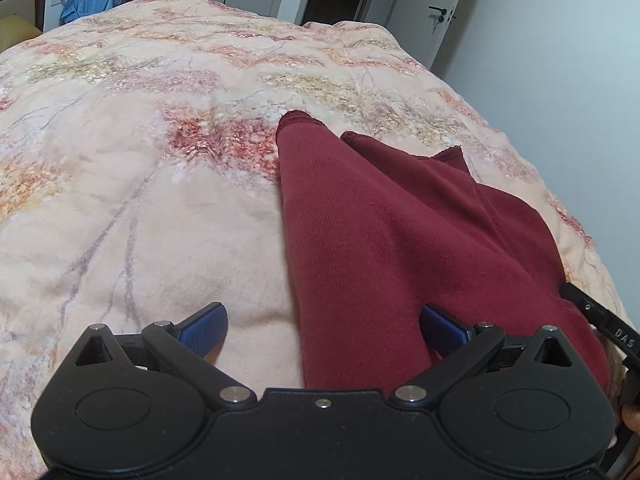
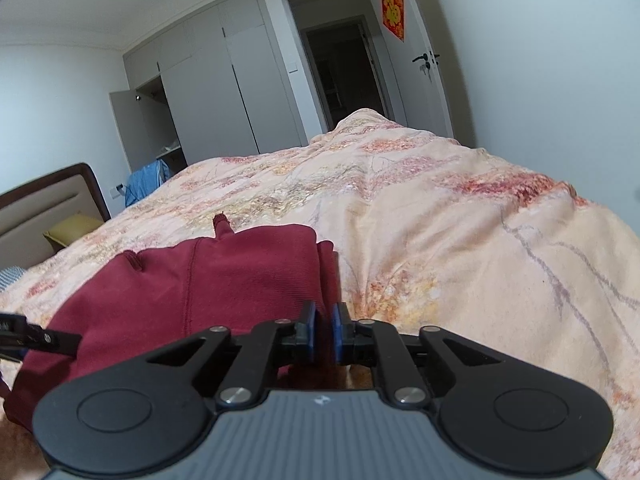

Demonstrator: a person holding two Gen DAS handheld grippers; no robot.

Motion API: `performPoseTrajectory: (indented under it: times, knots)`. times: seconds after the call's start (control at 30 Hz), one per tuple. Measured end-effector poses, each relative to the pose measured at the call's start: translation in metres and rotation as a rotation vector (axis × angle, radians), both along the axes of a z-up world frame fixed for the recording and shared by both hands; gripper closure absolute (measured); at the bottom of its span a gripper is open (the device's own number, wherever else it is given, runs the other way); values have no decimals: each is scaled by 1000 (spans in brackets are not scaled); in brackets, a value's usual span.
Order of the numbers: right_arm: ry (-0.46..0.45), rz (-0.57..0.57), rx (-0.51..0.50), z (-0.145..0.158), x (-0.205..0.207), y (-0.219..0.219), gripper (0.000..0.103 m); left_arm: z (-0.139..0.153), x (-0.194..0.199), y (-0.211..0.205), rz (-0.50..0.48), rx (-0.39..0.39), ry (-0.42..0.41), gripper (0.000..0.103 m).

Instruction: Fold small clothes

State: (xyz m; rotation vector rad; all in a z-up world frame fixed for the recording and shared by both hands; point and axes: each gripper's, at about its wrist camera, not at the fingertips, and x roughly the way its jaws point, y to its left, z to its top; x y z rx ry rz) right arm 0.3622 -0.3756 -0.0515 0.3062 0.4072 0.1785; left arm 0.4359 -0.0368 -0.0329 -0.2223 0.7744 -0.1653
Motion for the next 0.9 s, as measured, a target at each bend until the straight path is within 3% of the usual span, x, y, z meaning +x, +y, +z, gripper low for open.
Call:
performPoseTrajectory:
  times: [0.07, 0.17, 0.4, 0.47, 0.67, 0.83, 0.9]
  knots:
    - [-4, -9, 25, -1, -1, -3, 74, -1, -2, 0, 8, -3, -12, 0]
    - [-19, -5, 54, -2, -4, -7, 52, -3, -5, 0, 16, -9, -30, 0]
    - [-50, 44, 78, 1, -3, -3, 18, -4, -5, -1, 19, -11, -33, 0]
    - [-54, 52, 100, 2, -1, -2, 13, -4, -6, -1, 22, -10, -35, 0]
    - [-34, 62, 82, -2, 4, 5, 13, -4, -6, -2, 24, -5, -37, 0]
    - [-25, 66, 50, -5, 5, 12, 22, -4, -6, -3, 24, -3, -37, 0]
    - [-27, 75, 41, -6, 5, 13, 30, -4, -6, -3, 24, -2, -37, 0]
